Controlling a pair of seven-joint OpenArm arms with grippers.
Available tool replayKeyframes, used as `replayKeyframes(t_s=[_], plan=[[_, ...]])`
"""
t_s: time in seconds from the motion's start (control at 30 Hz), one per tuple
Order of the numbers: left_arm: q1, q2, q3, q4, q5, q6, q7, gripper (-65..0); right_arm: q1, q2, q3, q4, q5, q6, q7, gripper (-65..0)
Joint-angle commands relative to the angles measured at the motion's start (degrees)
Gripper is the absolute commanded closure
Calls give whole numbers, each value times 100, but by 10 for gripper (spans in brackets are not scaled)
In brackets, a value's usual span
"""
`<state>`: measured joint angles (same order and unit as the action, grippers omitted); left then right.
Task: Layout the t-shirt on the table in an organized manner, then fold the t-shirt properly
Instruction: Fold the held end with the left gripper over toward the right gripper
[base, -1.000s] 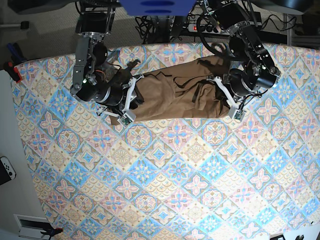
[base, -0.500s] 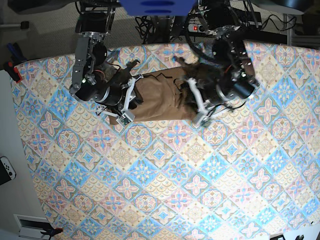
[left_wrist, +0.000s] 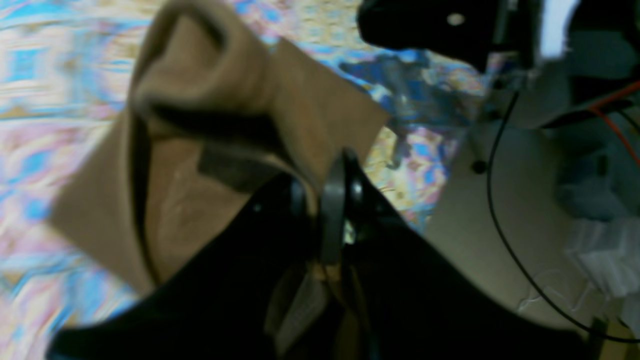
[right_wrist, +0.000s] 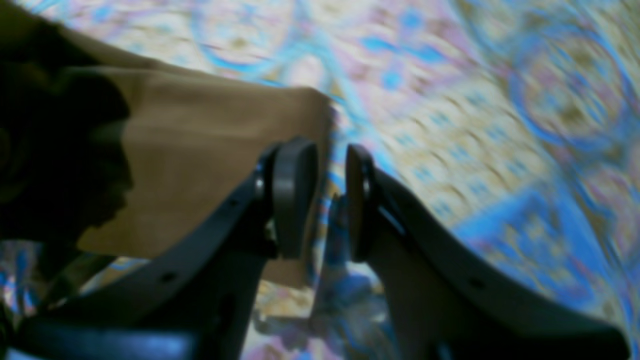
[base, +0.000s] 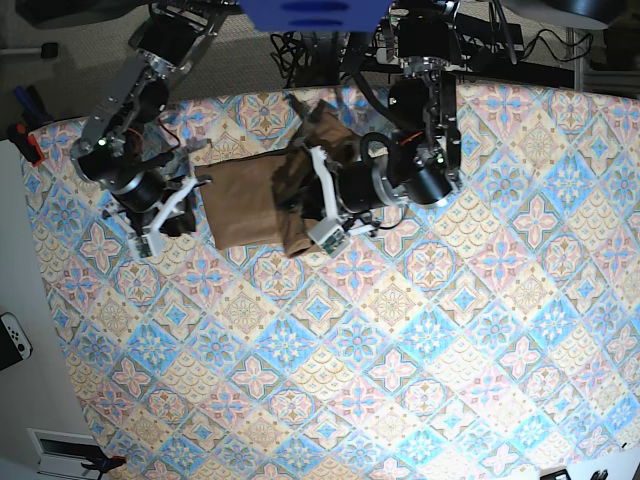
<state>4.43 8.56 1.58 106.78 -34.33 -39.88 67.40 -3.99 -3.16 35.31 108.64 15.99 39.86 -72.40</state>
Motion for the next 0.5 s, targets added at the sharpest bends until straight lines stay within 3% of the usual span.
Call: replayKeyframes(t_s=[0.0, 0.17, 0.47], plan=[[-87, 44, 127, -10, -185, -12, -300, 0, 87, 21, 16, 103, 102, 14, 124, -142], [-131, 44, 461, -511, -203, -12, -942, 0, -36, 21, 43, 103, 102, 14, 124, -141], [-421, 44, 409, -1206, -203, -12, -1504, 0, -326, 21, 43, 103, 102, 14, 124, -141]])
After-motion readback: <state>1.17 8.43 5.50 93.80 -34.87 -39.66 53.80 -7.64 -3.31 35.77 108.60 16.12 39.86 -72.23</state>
